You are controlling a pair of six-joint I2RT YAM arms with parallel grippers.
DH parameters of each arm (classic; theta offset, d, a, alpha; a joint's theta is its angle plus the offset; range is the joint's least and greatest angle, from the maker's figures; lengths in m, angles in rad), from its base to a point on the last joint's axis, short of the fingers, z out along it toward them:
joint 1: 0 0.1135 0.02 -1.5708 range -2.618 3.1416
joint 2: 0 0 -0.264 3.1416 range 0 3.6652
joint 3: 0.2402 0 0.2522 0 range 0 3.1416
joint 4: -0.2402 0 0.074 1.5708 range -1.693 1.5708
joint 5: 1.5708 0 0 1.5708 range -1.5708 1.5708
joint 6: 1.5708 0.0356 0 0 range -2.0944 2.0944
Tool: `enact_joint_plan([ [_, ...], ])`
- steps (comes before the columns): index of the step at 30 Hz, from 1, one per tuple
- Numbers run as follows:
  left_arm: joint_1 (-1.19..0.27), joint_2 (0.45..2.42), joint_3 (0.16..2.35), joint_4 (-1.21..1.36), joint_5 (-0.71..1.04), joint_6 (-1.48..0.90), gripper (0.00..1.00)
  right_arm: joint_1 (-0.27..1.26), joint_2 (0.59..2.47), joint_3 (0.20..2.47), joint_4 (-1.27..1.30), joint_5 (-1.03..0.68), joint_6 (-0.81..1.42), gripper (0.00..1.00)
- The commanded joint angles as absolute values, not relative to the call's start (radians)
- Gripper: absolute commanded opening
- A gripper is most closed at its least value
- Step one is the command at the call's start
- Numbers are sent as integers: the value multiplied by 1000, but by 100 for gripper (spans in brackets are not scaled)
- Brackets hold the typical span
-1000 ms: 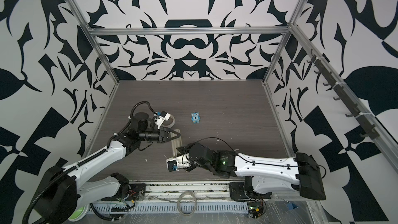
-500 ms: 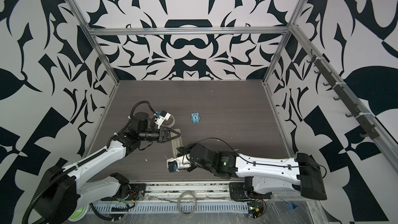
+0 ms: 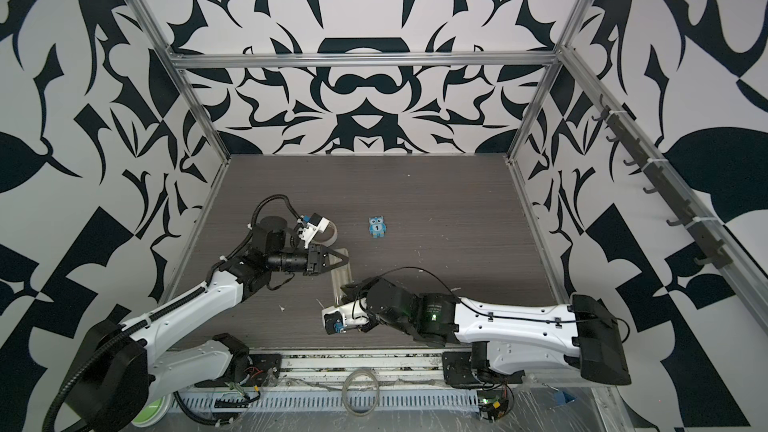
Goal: Load the batteries into the remote control
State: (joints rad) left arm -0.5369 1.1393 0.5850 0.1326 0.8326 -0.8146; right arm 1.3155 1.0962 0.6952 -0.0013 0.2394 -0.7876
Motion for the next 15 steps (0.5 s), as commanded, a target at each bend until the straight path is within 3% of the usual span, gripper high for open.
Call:
enact_joint_plan([
  [1, -559, 1135, 599, 64, 915, -807, 0, 1302, 1055, 701, 115, 357, -798, 30],
  [15, -558, 1134, 600, 55, 908, -802, 0, 1308, 1046, 693, 128, 373, -804, 29],
])
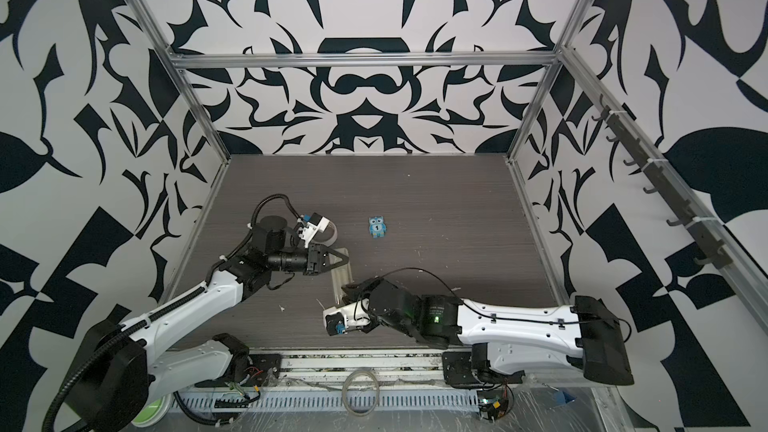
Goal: Load the batteries into the remote control
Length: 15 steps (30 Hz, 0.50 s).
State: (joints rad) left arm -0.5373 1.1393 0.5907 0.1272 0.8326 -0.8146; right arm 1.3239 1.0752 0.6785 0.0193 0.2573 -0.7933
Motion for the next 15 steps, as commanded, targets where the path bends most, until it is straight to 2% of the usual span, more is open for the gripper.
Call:
enact_joint_plan([
  [1, -558, 1133, 600, 54, 907, -801, 0, 1310, 1045, 692, 128, 373, -805, 29],
  [15, -545, 1124, 600, 55, 889, -800, 0, 1313, 1053, 689, 129, 370, -808, 29],
])
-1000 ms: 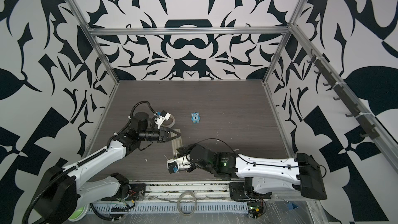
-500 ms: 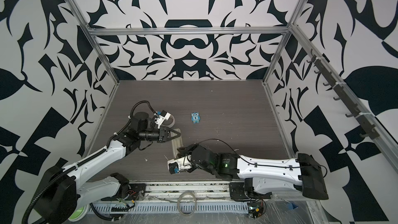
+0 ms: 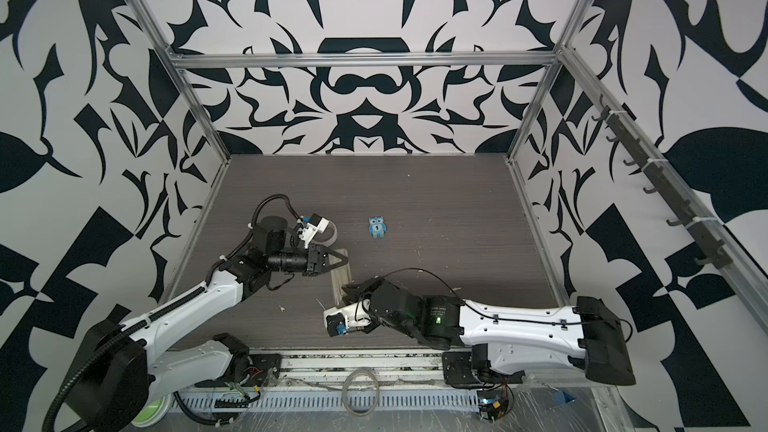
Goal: Load the batteries into the remote control
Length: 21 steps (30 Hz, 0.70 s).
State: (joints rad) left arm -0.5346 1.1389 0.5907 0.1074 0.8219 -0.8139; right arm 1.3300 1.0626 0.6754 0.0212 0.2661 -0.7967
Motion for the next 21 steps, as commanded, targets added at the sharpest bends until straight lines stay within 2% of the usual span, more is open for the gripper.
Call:
enact_joint_plan([
  [1, -545, 1123, 601, 55, 889, -802, 0, 1313, 1058, 690, 129, 370, -808, 29],
  [8, -532, 1117, 601, 59, 876, -805, 0, 1313, 1061, 692, 124, 367, -808, 31],
  [21, -497, 1123, 594, 95, 875, -832, 0, 1313, 1090, 695, 122, 365, -801, 41],
])
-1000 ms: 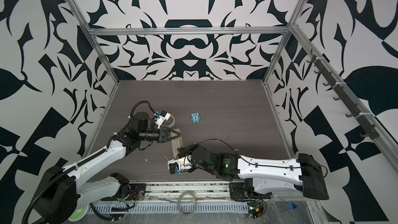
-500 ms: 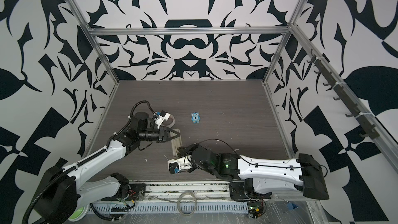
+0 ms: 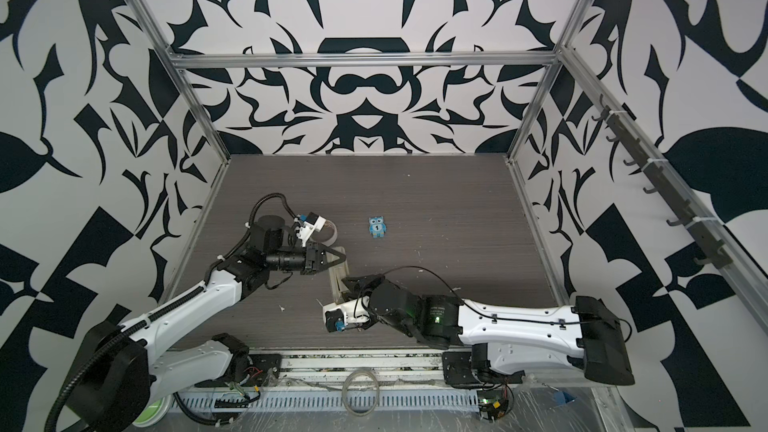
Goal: Load the batteries into the remote control
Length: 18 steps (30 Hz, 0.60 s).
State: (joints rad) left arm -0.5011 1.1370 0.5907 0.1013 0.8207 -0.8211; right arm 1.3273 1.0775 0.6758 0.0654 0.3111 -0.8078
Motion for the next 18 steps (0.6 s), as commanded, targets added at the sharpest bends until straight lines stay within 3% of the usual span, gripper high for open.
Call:
enact_joint_plan([
  [1, -496, 1123, 594, 99, 876, -835, 0, 1313, 1093, 697, 120, 365, -802, 41],
  [18, -473, 1113, 582, 93, 848, -830, 0, 1313, 1091, 696, 121, 367, -793, 47],
])
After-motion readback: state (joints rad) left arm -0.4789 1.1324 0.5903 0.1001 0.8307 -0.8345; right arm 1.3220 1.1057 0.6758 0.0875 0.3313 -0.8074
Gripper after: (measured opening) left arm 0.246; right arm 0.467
